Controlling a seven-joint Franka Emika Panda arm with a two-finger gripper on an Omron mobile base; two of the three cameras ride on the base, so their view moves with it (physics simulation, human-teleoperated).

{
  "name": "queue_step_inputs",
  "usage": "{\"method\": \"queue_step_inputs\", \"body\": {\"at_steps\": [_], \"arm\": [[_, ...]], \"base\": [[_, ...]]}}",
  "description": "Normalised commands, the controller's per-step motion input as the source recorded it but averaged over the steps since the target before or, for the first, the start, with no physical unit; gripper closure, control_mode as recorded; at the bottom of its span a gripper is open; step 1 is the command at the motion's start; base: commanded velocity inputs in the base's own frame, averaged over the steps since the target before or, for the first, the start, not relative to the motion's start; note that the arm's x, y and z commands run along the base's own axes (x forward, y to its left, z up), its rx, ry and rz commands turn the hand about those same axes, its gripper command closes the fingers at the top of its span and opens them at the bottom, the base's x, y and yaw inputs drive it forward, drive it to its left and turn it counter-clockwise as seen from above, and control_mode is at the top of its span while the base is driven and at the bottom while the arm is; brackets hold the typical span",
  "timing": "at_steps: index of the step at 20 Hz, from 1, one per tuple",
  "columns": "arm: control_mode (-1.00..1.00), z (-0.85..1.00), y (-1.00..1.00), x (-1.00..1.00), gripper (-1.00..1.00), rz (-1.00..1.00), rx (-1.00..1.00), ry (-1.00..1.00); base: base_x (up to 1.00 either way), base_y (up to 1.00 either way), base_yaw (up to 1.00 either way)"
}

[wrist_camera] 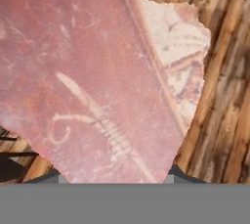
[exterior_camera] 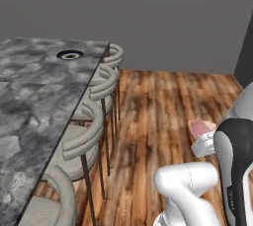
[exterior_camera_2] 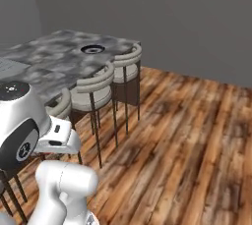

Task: Take the steak from the fridge and place it on the digital scale on the counter by the fridge. Wait a few seconds for a reading, then move it to the plate on the dining counter.

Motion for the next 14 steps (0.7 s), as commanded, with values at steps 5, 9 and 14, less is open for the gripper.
{"method": "queue_step_inputs", "body": {"at_steps": [5, 9, 14], "arm": [[1.0, 0.0, 0.0, 0.0, 1.0, 0.0, 0.0, 0.0], [1.0, 0.0, 0.0, 0.0, 1.0, 0.0, 0.0, 0.0], [1.0, 0.0, 0.0, 0.0, 1.0, 0.0, 0.0, 0.0]], "base": [[1.0, -0.82, 0.47], [1.0, -0.93, 0.44], [1.0, -0.89, 0.44]]}}
